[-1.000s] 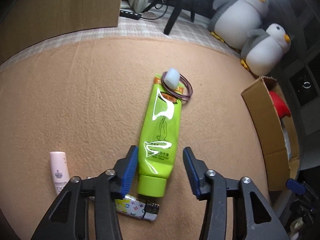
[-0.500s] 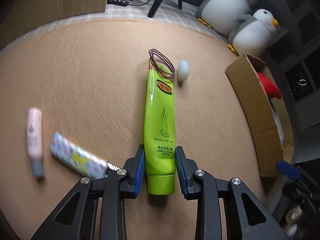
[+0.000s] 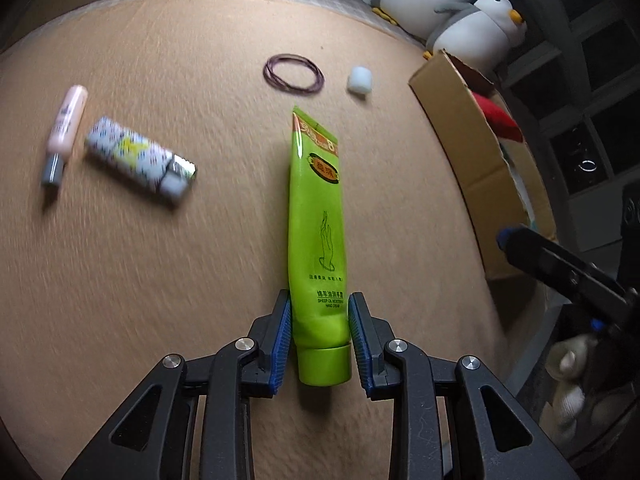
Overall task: Organize objects
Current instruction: 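Lift the green tube with the left gripper and set it down, then grasp the green tube with the right gripper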
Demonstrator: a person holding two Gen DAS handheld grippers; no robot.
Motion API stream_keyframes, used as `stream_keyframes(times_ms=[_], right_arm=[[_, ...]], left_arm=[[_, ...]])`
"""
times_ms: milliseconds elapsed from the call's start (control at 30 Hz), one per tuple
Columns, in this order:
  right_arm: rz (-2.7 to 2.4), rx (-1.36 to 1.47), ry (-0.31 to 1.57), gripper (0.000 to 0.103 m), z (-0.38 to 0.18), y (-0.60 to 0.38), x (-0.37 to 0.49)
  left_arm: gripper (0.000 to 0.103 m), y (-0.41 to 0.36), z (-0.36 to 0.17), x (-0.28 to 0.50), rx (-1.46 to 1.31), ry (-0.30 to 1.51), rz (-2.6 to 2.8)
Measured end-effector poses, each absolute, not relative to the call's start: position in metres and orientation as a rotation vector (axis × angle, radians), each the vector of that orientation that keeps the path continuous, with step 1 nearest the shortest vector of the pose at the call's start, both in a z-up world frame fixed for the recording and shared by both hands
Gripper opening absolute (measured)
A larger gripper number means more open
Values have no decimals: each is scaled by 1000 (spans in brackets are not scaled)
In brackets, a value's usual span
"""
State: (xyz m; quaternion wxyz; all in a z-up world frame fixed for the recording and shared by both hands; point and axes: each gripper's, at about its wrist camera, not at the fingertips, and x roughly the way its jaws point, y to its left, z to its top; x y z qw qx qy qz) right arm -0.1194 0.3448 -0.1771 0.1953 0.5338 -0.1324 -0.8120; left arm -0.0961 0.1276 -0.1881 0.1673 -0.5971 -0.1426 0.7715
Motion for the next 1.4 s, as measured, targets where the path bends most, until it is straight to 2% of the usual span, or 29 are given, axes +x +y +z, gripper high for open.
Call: stream_keyframes(times_ms=[100, 167, 233, 533, 1067, 1333, 1400], right_arm=[[-2258, 1505, -352, 65, -181, 337, -119], [-2234, 1517, -340, 65, -185, 331, -120], [-2212, 1527, -329, 65, -189, 325, -119], [-2107, 1578, -346, 65, -208, 301, -119], [-2024, 1648, -361, 65, -226, 278, -127], [-1979, 1666, -313, 58, -230, 266, -133], [-1962, 1668, -314, 55, -231, 264, -135]], left_arm=[[39, 136, -186, -85, -1683, -347, 2200], [67, 140, -181, -78, -1665, -277, 2240], [77, 141, -177, -77, -1644, -206, 2281], [76, 125, -180, -77, -1635, -123, 2275], [74, 135, -188, -85, -1595, -173, 2262], [73, 129, -189, -90, -1593, -269, 2207], [70, 127, -188, -90, -1593, -282, 2199]])
